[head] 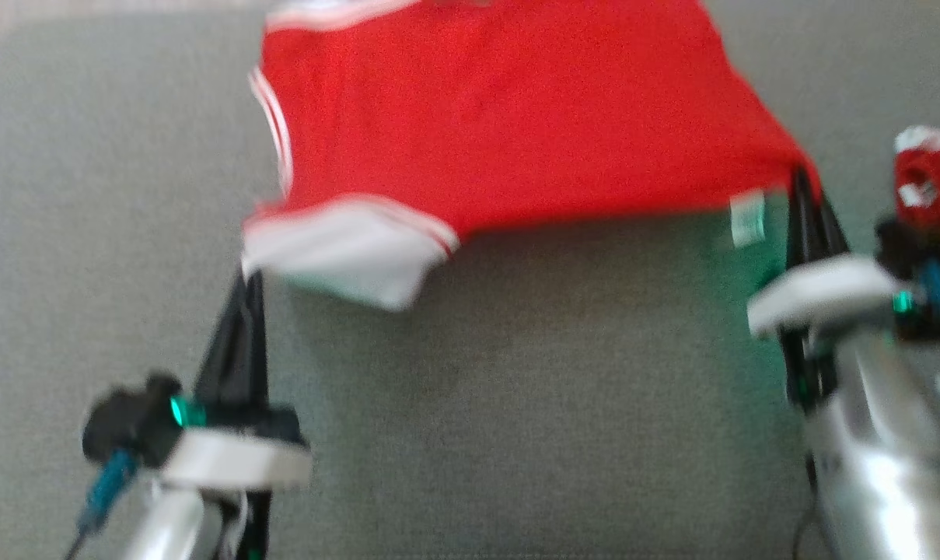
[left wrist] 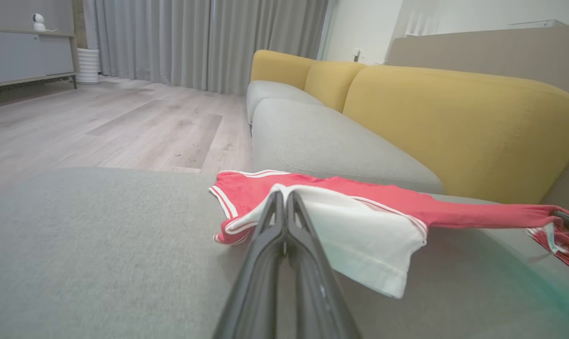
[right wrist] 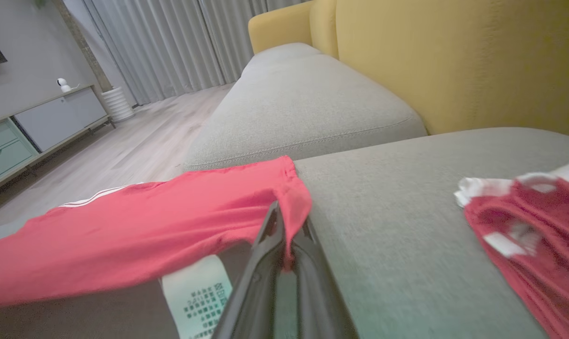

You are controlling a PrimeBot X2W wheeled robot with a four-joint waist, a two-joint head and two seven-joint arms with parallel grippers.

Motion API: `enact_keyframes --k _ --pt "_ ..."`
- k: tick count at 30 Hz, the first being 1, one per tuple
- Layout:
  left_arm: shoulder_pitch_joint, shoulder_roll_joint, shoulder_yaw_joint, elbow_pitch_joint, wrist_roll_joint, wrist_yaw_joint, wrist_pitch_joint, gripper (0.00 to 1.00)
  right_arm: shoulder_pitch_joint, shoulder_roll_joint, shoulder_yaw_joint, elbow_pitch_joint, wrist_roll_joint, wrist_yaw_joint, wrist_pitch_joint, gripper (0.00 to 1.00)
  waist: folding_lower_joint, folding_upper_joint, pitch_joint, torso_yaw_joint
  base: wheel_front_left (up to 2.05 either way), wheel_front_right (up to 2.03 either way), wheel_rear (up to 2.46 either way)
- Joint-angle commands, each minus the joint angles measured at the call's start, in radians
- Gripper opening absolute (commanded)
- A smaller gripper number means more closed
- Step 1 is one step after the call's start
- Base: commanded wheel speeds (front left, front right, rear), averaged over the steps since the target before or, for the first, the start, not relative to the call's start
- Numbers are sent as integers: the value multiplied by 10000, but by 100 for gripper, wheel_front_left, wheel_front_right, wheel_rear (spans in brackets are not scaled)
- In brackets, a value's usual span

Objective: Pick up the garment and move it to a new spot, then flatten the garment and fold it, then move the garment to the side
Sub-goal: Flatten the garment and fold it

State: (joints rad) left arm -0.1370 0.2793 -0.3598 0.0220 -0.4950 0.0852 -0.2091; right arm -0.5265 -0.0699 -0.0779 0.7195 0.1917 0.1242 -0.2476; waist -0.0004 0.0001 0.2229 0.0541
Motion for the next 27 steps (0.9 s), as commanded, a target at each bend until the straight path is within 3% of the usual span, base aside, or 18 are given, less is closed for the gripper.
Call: enact_keyframes --k 1,5,14,20,27 --pt "101 341 283 -604 -68 127 115 0 373 121 90 -577 60 65 -17 0 4 -1 -831 2 0 0 0" --pt "1453 623 88 -1711 -90 505 740 0 2234 174 -237 -1979 16 65 616 0 4 -1 -1536 81 0 0 0" --pt "3755 1228 -168 -3475 -352 1172 2065 0 5703 194 -50 -5237 452 65 3159 0 4 -1 -2187 112 0 0 0" --pt "3818 1187 -413 -3238 -531 1096 2404 0 6167 195 -185 -5887 225 65 4377 0 4 -1 -2227 93 0 0 0" --pt "3293 1042 -642 -2459 -695 817 2618 0 5928 196 -304 -5857 202 65 5052 0 4 -1 -2079 151 0 0 0"
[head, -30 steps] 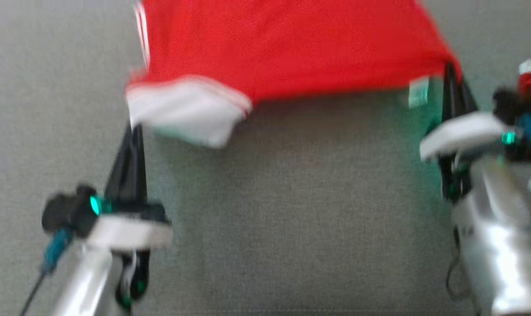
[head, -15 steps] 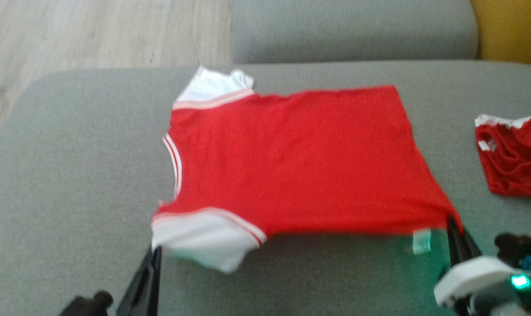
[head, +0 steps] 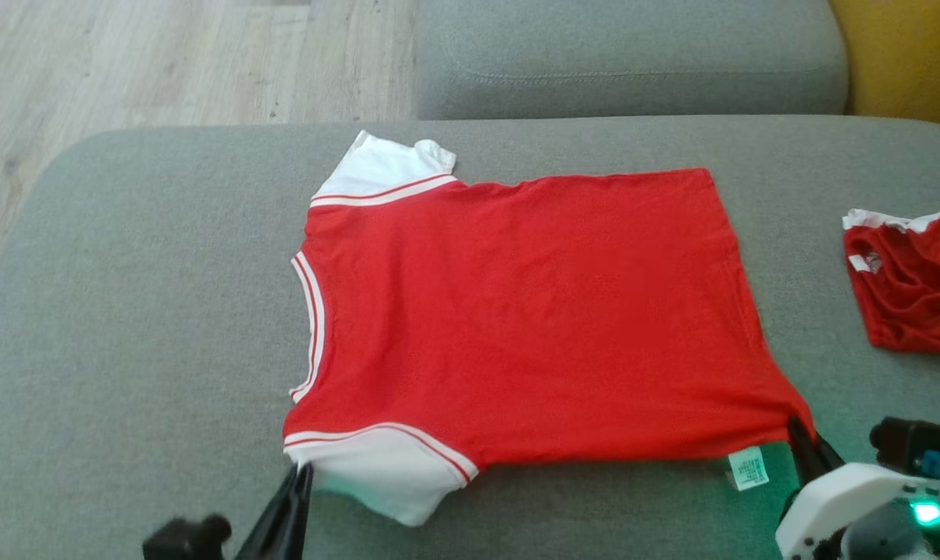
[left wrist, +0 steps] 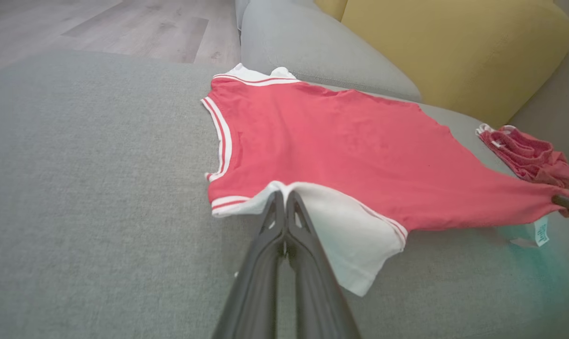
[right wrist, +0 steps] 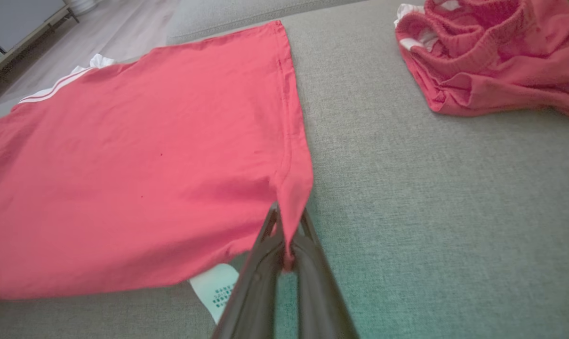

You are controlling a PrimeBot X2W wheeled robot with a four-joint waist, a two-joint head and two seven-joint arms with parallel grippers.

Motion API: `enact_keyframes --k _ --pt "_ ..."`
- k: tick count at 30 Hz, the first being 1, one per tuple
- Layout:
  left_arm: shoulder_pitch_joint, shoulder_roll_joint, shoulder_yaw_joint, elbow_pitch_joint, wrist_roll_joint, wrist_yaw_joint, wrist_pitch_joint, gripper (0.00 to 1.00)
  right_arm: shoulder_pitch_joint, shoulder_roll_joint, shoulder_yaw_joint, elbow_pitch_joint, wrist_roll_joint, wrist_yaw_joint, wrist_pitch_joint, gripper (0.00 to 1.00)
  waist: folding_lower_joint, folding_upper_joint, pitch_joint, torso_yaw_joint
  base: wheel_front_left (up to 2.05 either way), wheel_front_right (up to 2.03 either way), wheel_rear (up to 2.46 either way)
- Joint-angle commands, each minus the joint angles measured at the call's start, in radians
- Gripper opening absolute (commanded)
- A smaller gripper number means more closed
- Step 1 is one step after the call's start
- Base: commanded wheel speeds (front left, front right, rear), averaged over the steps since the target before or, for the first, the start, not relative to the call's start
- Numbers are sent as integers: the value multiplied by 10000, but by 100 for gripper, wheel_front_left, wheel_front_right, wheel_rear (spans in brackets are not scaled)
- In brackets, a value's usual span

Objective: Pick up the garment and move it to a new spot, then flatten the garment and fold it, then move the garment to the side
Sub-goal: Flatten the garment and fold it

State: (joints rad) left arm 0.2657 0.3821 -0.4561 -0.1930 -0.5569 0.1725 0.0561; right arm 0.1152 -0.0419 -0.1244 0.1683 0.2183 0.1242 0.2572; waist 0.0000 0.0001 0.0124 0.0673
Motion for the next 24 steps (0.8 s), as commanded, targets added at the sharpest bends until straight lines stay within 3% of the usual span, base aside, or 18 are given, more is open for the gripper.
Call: enact_keyframes --k 1,7,14,24 --pt "-865 -40 307 -229 -129 -102 -9 0 -555 -84 147 -303 -32 65 61 0 0 -1 65 36 0 0 0" --pt "-2117 -512 458 346 -731 -520 74 0 -1237 -84 103 -56 154 65 387 0 0 -1 318 116 0 0 0" --pt "-4318 -821 612 1933 -991 -1024 341 0 -2845 -84 -61 683 -19 65 943 0 0 -1 733 67 0 0 0" --pt "-7535 -589 127 4855 -639 -1959 1548 0 -5341 -84 -119 2507 -1488 65 2241 0 0 -1 1247 -19 0 0 0"
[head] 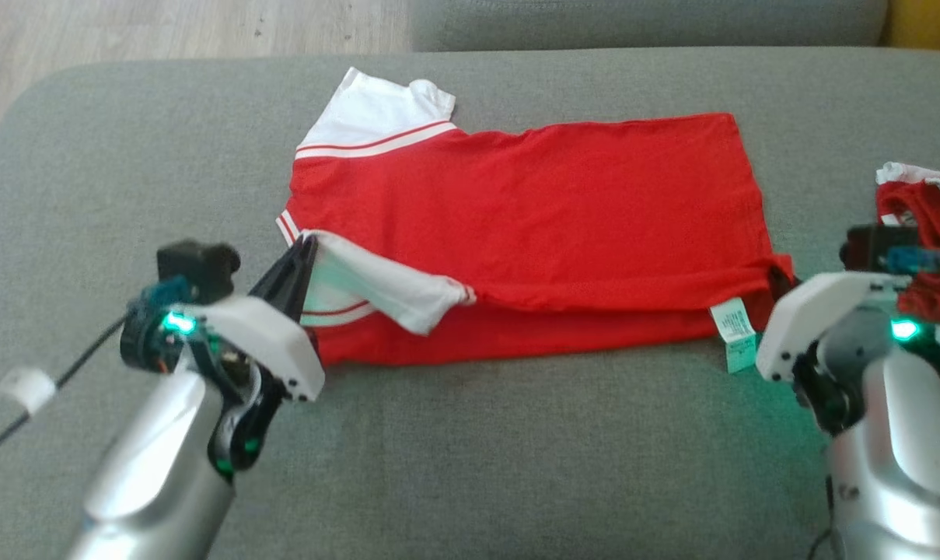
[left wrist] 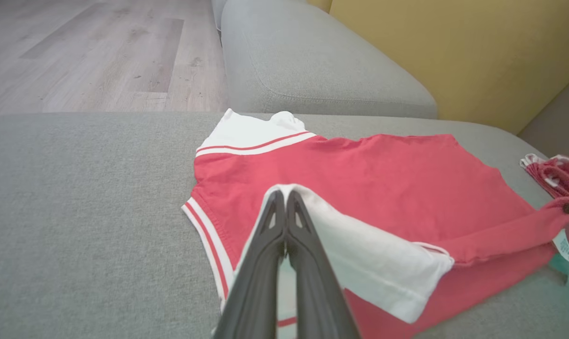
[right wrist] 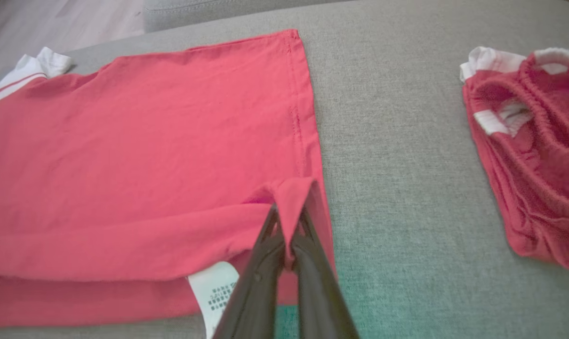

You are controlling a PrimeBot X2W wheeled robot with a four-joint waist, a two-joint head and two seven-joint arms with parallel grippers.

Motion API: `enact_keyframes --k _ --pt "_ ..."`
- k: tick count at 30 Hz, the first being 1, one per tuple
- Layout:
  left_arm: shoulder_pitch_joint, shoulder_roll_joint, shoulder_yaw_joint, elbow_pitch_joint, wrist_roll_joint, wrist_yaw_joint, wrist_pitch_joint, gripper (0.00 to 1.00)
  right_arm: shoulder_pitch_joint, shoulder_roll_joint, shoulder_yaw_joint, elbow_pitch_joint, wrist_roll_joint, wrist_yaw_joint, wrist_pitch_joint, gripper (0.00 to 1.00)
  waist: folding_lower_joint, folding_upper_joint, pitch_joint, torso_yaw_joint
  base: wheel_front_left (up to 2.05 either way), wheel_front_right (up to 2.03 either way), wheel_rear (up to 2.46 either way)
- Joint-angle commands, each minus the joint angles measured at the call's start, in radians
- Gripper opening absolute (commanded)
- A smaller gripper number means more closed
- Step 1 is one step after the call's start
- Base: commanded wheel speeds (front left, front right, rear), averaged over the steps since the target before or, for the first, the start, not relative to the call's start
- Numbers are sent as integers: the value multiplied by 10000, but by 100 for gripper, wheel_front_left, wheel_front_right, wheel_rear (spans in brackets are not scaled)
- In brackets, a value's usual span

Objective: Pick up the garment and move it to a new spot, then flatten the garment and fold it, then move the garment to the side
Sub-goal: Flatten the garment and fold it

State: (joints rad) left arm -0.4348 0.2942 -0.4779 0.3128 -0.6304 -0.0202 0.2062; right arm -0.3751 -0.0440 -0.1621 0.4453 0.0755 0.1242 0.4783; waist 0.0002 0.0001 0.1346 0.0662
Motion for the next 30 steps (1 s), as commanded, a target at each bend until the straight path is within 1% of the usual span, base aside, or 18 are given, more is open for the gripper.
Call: enact_keyframes --k 1,7,8,13,14,15,16,21,24,27,30 --pt "-718 314 300 -18 135 -102 107 0 -608 -63 275 -82 -132 65 118 0 -2 -1 54 -14 0 0 0" --pt "-1600 269 101 985 333 -342 141 0 -1609 -63 194 961 -604 65 258 0 -2 -1 205 -36 0 0 0" --pt "-1600 269 101 985 333 -342 141 0 -1609 -63 194 961 -604 65 258 0 -2 -1 205 -36 0 0 0" --pt "-2146 71 -1 1687 496 -421 -242 0 -2189 -62 42 1736 -773 65 66 0 -2 -1 311 -15 0 0 0" --pt "-2232 23 -46 1827 528 -453 -316 0 -2273 -62 8 1859 -784 65 -21 17 -2 -1 325 -14 0 0 0" --pt "-2324 -13 -99 1932 582 -503 -451 36 -2352 -62 -23 1946 -792 65 -176 62 -2 -1 341 -15 0 0 0" --pt "-2407 -49 -137 2049 610 -550 -574 100 -2430 -62 -65 2024 -789 65 -363 100 -2 -1 359 -21 0 0 0" --pt "-2736 -158 -136 2559 640 -646 -1119 100 -2809 -62 -79 2370 -497 65 -1343 100 -2 -1 409 -58 0 0 0" --pt "-2924 -125 -30 2683 630 -671 -1508 100 -3021 -62 5 2453 -312 65 -1884 100 -2 -1 410 -75 0 0 0" --pt "-3061 -92 141 2670 574 -670 -1940 100 -3138 -62 77 2401 -212 65 -2307 100 -2 -1 358 -73 0 0 0" --pt "-3029 -40 263 2496 438 -702 -2148 100 -3076 -62 175 2165 -183 65 -2643 100 -2 -1 263 -56 0 0 0"
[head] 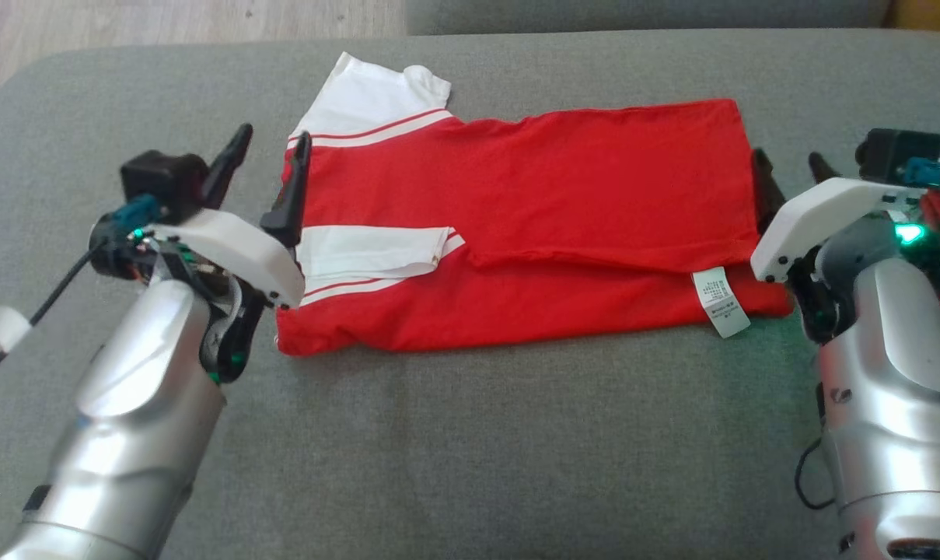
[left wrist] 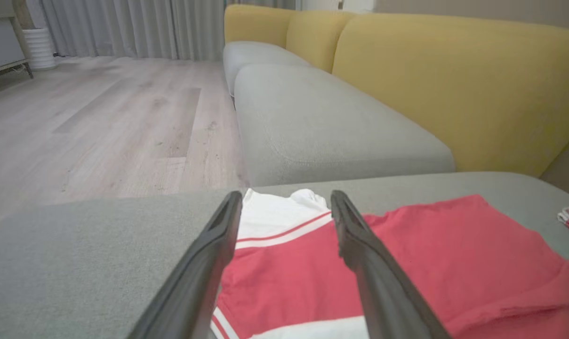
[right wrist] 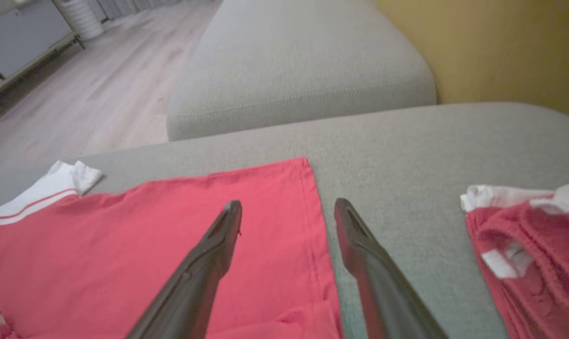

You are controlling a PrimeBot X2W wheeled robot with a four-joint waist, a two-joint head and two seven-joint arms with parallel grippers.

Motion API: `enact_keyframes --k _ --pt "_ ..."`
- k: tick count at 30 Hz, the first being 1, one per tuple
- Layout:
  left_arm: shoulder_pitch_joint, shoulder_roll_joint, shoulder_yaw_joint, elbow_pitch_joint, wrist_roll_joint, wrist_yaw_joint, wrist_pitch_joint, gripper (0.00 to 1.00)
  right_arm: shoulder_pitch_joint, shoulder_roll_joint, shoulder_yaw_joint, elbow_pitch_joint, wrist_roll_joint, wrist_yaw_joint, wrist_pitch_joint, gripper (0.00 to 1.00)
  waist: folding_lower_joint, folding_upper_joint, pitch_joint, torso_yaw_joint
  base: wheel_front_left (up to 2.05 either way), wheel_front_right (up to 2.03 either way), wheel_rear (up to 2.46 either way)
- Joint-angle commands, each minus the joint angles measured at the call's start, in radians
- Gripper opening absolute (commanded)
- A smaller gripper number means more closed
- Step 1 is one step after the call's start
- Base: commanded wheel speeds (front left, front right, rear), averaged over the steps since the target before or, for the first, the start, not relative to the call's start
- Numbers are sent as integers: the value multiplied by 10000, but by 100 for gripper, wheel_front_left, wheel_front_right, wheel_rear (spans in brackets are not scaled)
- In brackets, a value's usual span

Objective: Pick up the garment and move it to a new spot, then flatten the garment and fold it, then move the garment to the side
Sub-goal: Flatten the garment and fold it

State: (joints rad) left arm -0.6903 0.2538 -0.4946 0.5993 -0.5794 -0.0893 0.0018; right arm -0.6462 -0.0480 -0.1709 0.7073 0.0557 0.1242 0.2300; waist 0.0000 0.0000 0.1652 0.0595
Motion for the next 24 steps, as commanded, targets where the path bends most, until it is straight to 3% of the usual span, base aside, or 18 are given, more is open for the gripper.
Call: enact_keyframes --k 1,6,11,17,24 --pt "-399 398 448 -469 -117 -19 -109 100 -299 -22 295 -579 18 65 -270 100 0 0 -88 23 0 0 0" --pt "564 637 508 -1330 -385 119 54 100 459 -22 414 -1497 1 65 -743 100 0 0 -382 96 0 0 0" --pt "2305 694 542 -2390 -760 791 475 100 1799 -22 418 -2745 63 65 -977 100 0 0 -608 201 0 0 0" --pt "3992 419 648 -3082 -1283 1597 716 100 3369 -22 468 -4233 537 65 -916 100 0 0 -586 195 0 0 0" --pt "4212 -66 1107 -2968 -2007 2075 855 100 4140 -22 435 -5195 795 65 -647 100 0 0 -387 43 0 0 0"
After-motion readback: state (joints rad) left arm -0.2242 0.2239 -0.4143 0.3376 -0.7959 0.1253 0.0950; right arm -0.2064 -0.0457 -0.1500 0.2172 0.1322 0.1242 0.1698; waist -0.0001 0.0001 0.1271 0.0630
